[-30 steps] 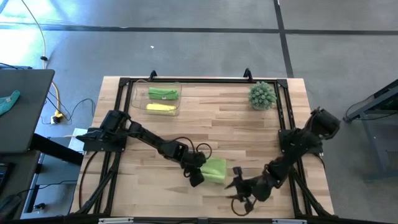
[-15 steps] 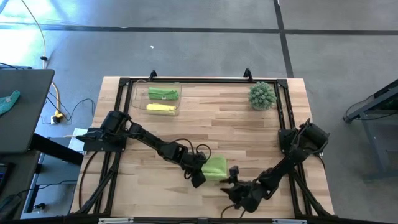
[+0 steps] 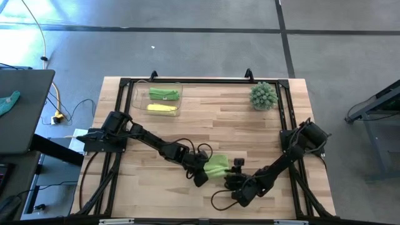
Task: Roll microfiber towels into tight, uniform cylinder then place into a basket
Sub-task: Roll the light green microfiber cloth
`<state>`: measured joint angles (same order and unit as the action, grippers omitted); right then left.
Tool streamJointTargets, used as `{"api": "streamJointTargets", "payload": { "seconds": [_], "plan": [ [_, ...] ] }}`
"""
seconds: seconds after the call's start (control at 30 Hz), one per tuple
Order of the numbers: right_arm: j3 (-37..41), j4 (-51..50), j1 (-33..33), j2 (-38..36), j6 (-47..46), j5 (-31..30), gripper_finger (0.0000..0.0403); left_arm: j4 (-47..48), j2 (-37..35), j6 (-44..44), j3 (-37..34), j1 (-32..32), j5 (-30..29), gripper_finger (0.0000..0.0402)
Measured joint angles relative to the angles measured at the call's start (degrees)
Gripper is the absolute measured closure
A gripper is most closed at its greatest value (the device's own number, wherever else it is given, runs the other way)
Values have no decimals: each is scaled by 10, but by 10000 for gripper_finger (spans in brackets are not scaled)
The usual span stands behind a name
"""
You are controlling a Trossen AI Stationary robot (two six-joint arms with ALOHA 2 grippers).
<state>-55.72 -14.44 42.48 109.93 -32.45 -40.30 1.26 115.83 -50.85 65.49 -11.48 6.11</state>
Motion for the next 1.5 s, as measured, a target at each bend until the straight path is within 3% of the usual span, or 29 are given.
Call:
{"api": "streamJointTargets", "payload": {
  "seconds": [0.23,0.67,0.83,0.93,1.17,1.5],
  "plan": [
    [0,-28,-17,-4,-102,68,261,9,-6,102,3,2,12,352],
    [1,-47,-33,-4,-195,116,376,180,-65,338,17,5,-41,296],
    [0,-49,-47,-9,-233,142,390,211,-91,396,19,-26,-57,297],
    [1,-50,-56,-17,-257,172,390,167,-92,436,17,-58,-90,297],
    [1,-42,-77,-24,-258,217,390,72,-79,511,2,-115,-272,294],
    [1,-29,-89,-25,-257,238,389,55,-30,509,2,-94,-296,232]
  ]
}}
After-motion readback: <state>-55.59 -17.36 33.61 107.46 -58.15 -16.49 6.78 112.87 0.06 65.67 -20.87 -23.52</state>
